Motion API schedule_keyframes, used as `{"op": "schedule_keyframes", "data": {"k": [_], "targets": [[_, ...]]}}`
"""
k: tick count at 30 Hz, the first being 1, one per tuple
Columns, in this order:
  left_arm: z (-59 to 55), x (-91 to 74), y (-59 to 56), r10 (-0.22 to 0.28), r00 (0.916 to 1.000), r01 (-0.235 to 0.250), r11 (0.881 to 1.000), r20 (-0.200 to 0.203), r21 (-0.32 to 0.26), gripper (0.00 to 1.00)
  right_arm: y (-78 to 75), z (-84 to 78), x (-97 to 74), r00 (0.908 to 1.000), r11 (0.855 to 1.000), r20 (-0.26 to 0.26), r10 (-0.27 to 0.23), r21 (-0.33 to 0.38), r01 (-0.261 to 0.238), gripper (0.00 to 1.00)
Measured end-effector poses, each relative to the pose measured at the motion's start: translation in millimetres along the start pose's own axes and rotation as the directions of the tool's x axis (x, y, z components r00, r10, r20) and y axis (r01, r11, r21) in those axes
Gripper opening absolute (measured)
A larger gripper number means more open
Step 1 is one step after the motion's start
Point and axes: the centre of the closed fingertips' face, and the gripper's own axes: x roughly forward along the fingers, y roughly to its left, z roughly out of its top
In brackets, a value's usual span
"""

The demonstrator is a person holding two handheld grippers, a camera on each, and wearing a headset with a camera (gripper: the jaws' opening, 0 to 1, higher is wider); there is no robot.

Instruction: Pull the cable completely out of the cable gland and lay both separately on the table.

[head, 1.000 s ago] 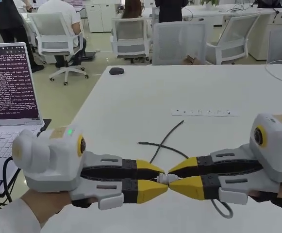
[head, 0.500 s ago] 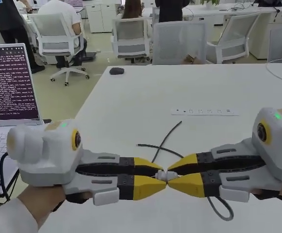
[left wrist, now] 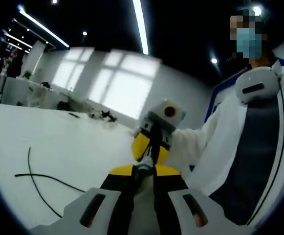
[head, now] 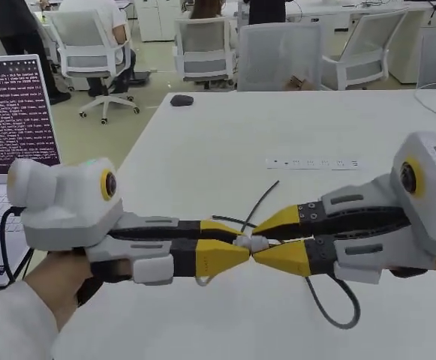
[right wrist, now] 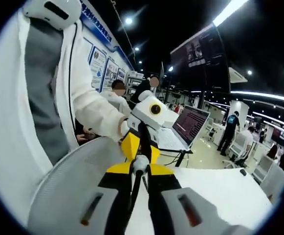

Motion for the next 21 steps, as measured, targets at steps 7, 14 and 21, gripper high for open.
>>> {"op": "schedule_keyframes", "data": {"k": [7,14,21], "targets": [[-0.7,0.4,2.1,0.006,0.9999,-0.006,1.000,0.008,0.011,0.14,-2.4,-2.9,2.2,0.9997,0.997,-0.025,-0.001,-0.073,-0.001,0.10],[5.6,0.1,8.9,0.052,0.9983,-0.056,0.979,0.025,0.196,0.15,-18.1,-7.1,1.1,0.9988,0.994,0.003,-0.049,0.101,0.048,0.20],[5.6,1.1,5.4,0.060,0.9980,-0.063,0.945,0.017,0.320,0.15,-27.3,-5.0,-8.4,0.9876,0.911,0.142,-0.067,0.411,0.003,0.23]]}}
